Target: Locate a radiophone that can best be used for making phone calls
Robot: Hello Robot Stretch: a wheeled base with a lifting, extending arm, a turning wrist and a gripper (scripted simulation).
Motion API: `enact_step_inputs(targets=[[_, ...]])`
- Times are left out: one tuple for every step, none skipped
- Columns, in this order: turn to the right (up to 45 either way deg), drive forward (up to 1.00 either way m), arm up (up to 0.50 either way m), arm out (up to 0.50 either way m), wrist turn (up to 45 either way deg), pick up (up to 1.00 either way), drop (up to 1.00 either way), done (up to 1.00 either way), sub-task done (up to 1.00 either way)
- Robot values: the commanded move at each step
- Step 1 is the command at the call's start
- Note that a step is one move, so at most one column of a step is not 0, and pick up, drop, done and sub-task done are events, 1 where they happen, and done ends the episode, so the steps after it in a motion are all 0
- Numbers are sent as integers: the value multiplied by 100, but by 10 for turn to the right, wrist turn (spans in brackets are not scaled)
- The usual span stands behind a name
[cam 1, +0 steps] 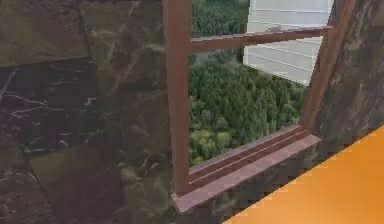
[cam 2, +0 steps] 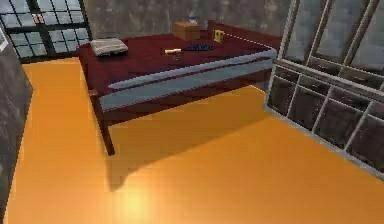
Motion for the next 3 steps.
enact_step_inputs(targets=[[450,0,0,0,0,0,0,0,0],[150,0,0,0,0,0,0,0,0],[0,100,0,0,0,0,0,0,0]])
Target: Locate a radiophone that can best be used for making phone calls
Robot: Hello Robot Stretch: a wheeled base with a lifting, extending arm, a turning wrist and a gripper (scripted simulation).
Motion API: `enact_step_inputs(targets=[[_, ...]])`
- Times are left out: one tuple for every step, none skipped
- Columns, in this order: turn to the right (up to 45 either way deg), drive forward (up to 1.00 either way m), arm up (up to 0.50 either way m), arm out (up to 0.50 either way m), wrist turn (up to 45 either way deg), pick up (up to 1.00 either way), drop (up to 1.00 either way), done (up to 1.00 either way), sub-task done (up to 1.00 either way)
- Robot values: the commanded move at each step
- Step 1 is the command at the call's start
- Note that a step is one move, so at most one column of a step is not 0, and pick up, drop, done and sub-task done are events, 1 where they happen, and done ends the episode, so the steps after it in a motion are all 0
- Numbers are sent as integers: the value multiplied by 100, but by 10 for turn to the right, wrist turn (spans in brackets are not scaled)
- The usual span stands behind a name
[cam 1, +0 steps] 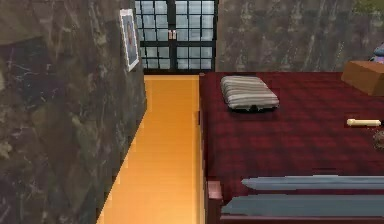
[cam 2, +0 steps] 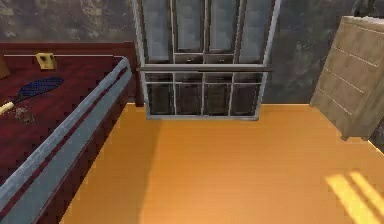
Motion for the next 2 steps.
enact_step_inputs(targets=[[90,0,0,0,0,0,0,0,0],[0,5,0,0,0,0,0,0,0]])
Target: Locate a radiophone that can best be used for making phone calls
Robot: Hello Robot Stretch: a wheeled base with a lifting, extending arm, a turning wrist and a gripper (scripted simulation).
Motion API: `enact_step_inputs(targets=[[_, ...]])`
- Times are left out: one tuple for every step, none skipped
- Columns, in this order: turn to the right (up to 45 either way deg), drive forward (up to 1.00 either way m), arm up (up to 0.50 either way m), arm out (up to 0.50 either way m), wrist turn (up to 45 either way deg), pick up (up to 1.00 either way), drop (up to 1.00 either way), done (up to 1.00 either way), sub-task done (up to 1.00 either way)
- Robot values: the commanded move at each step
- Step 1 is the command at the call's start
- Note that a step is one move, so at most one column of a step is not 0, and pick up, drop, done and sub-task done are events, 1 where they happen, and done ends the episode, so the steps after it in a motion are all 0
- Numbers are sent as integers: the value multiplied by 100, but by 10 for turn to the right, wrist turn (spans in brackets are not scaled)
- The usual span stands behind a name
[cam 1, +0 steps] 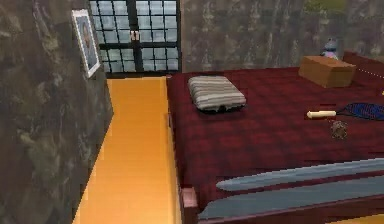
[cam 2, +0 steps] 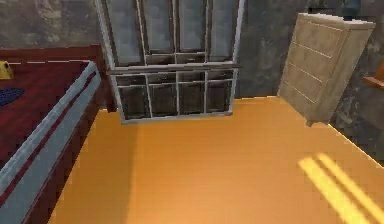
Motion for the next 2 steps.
enact_step_inputs(targets=[[-420,0,0,0,0,0,0,0,0],[0,50,0,0,0,0,0,0,0]])
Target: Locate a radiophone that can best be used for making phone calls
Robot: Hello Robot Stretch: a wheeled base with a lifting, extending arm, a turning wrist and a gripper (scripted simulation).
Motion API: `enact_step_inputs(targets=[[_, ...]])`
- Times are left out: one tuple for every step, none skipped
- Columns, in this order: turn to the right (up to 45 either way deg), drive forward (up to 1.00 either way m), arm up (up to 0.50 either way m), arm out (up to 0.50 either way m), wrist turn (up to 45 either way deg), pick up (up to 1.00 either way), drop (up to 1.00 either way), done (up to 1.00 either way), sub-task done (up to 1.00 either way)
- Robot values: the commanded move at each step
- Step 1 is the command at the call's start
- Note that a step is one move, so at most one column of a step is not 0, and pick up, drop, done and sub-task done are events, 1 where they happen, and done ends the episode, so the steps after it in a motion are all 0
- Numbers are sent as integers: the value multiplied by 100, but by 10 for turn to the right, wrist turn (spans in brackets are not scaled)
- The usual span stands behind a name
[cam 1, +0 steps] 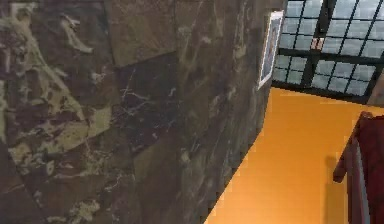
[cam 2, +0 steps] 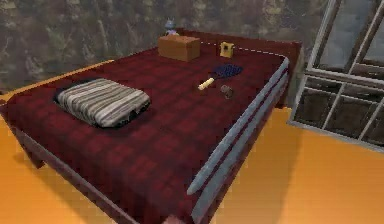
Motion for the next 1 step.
enact_step_inputs(targets=[[300,0,0,0,0,0,0,0,0]])
